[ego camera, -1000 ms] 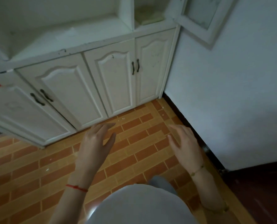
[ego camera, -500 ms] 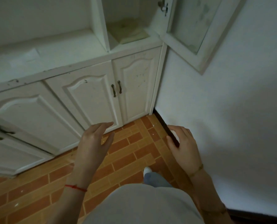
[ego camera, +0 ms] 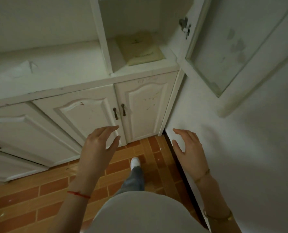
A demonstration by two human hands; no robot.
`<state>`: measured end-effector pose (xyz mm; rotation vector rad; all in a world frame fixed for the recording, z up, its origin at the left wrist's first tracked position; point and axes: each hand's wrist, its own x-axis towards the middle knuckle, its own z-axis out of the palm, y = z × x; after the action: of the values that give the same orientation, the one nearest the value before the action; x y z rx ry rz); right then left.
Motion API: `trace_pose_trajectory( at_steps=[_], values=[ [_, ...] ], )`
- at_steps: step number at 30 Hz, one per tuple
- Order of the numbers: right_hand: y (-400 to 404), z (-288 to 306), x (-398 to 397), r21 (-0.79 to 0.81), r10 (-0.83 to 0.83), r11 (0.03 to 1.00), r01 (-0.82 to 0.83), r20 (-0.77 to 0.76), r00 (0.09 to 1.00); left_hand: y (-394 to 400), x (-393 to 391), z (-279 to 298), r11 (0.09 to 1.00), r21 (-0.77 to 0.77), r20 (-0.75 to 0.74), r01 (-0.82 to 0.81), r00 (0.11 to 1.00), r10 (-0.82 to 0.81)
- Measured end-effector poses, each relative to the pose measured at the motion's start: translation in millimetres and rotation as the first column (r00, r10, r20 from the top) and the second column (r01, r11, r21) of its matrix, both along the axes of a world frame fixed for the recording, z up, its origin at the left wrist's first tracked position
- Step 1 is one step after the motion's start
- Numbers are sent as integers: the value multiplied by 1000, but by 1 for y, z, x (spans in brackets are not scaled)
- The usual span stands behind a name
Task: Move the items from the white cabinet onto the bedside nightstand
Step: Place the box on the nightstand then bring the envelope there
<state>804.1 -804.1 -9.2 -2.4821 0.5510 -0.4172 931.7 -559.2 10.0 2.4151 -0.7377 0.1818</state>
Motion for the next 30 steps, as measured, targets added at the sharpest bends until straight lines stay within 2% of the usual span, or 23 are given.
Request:
trace_pose_trajectory(
  at_steps=[7, 15, 22, 26, 30],
  values=[
    [-59, -8, 99, 23, 27, 999, -27, 15, 1000, -56, 90, -2, 1000, -12, 26, -12, 1000, 12],
    [-121, 13, 237, -13, 61, 998, -60, 143, 988, -129, 212, 15, 997, -73, 69, -19, 997, 24],
    [-171, 19, 343, -48, 80, 996, -73, 164, 983, -188, 288, 21, 994, -90, 84, -55, 994, 63],
    [-199, 12, 392, -89, 87, 993, -78, 103, 991, -211, 325, 9, 990, -78, 52, -114, 992, 118],
    [-217, 5, 429, -139, 47, 989, -53, -46, 998, -228, 351, -2, 979, -36, -26, -200, 980, 199]
  ],
)
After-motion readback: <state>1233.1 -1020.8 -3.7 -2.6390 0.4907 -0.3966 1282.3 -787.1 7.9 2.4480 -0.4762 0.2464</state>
